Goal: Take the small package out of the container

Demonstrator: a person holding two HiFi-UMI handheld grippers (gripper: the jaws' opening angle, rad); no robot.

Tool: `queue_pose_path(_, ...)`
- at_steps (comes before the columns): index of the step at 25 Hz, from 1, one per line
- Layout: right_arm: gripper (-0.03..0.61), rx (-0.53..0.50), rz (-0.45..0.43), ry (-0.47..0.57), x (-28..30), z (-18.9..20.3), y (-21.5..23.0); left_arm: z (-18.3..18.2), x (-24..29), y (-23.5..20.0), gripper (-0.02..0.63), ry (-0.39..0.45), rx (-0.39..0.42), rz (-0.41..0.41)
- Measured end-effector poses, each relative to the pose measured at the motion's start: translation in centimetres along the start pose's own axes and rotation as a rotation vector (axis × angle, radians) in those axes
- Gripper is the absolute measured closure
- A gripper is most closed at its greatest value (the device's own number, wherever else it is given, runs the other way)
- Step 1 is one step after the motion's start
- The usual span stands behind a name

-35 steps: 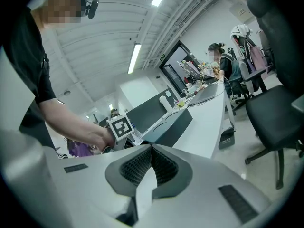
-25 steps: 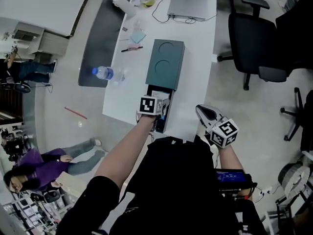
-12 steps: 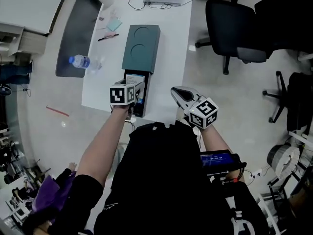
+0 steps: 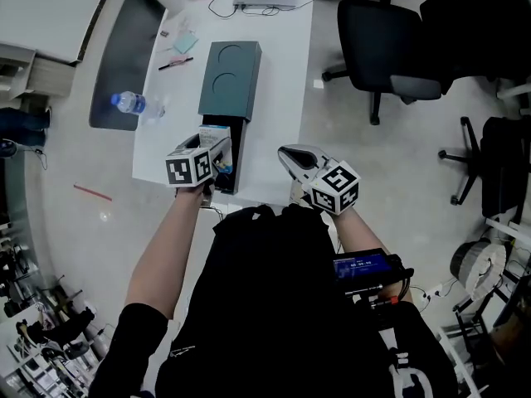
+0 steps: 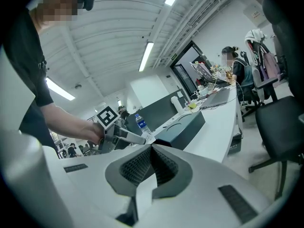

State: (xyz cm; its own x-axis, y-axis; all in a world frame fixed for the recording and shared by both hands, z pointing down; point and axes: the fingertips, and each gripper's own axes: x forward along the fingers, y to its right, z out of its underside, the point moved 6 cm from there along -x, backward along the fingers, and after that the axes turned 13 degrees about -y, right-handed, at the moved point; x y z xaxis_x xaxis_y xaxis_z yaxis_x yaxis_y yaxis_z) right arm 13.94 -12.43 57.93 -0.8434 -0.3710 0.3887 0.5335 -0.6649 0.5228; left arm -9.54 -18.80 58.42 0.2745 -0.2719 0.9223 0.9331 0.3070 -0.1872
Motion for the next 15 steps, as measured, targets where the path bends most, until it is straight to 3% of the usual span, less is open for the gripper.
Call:
queue_pose_path(6, 0.552, -0.024, -0.009, 0.001, -1.2, 0.9, -2.1, 1.9, -2.5, 1.9, 0.233, 0.084, 0.022, 0.04)
queue_pose_path(15, 0.552, -0.052, -0.004, -0.021, 0.0, 1.3, -4.3, 3.4, -4.4, 2.4, 0.233, 0.184, 0.121, 0.089)
